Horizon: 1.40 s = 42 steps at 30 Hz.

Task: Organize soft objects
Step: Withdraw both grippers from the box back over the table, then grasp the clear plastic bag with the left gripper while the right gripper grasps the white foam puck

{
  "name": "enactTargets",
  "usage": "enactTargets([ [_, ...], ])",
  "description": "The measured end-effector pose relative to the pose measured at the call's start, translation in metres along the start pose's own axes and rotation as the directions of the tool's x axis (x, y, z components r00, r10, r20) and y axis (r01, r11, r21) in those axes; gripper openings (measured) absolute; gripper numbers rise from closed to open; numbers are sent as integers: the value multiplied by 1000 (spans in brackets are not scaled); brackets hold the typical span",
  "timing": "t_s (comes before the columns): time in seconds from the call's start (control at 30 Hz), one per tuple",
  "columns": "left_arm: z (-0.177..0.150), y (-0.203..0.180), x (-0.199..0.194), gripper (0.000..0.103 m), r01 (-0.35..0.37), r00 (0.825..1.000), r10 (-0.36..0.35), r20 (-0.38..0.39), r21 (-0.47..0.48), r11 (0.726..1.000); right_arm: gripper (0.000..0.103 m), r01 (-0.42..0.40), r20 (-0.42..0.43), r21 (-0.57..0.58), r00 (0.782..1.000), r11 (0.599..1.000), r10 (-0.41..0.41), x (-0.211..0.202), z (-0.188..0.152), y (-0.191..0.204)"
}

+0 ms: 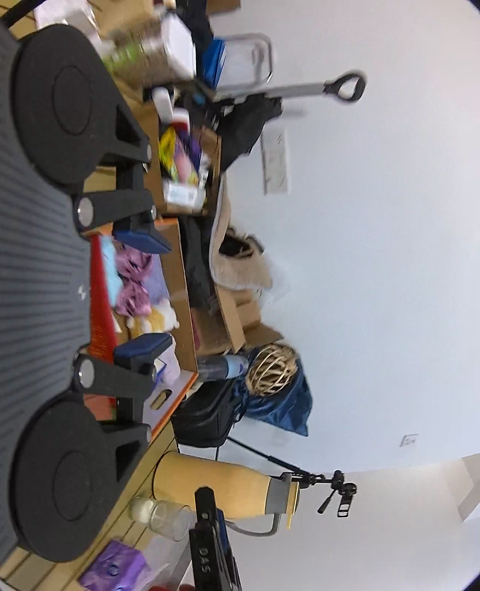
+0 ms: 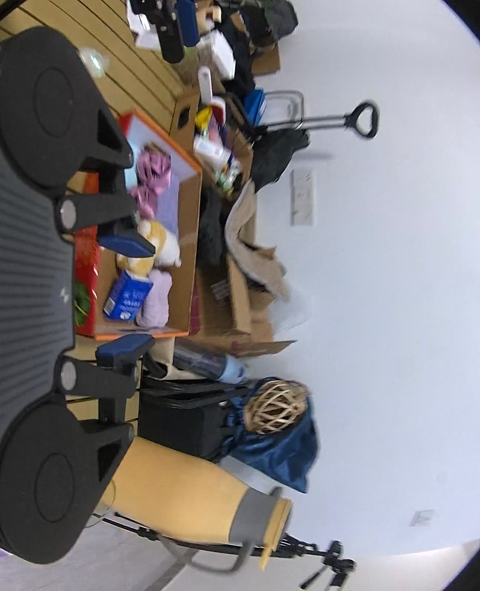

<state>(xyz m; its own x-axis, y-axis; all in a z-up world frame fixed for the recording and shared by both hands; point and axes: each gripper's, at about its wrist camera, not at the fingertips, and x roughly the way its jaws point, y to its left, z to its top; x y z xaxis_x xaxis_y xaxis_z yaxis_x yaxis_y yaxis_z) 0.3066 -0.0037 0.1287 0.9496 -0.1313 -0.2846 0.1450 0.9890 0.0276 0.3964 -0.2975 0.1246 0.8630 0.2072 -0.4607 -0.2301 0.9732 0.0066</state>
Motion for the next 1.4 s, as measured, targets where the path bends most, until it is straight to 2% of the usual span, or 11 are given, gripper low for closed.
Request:
enactTargets([
  [0.1, -24, -1, -51, 61, -22, 999, 22, 38, -16, 1000, 54, -26, 72, 2, 997, 1000, 26, -46, -28, 18],
  [0.2, -53, -5, -99, 77, -55, 996, 56, 75, -22, 998, 65, -53, 137, -2, 989, 999, 52, -91, -64, 39],
  [0.33, -98, -21, -158, 97, -152, 982, 159, 99, -71, 986, 83, -59, 174, -13, 983, 998, 61, -146, -115, 64],
  [0.43, -127, -34, -197, 102, -156, 981, 163, 103, -76, 985, 95, -73, 209, 6, 975, 997, 70, -184, -158, 78],
  [0.53, -144, -44, -218, 103, -144, 985, 150, 81, -77, 987, 101, -68, 215, 10, 975, 998, 65, -208, -200, 88],
  [0.6, -145, -49, -220, 103, -125, 988, 129, 85, -58, 990, 101, -63, 177, 16, 982, 998, 59, -217, -215, 90],
  [0.67, -142, -54, -216, 103, -128, 987, 132, 95, -50, 990, 101, -54, 180, 23, 983, 998, 49, -225, -222, 90],
  [0.93, -141, -70, -198, 103, -83, 994, 86, 72, -46, 995, 101, -19, 190, 64, 982, 998, 7, -218, -220, 74],
  [1.13, -145, -80, -148, 103, -56, 998, 56, 6, -7, 998, 101, 10, 130, 112, 991, 994, -25, -190, -228, 55],
  [1.27, -144, -74, -111, 103, -78, 996, 78, -33, -16, 997, 100, 32, 81, 137, 996, 990, -43, -161, -225, 37],
  [1.4, -139, -56, -71, 103, -124, 992, 123, -38, -21, 992, 100, 43, 61, 130, 997, 991, -51, -128, -212, 23],
])
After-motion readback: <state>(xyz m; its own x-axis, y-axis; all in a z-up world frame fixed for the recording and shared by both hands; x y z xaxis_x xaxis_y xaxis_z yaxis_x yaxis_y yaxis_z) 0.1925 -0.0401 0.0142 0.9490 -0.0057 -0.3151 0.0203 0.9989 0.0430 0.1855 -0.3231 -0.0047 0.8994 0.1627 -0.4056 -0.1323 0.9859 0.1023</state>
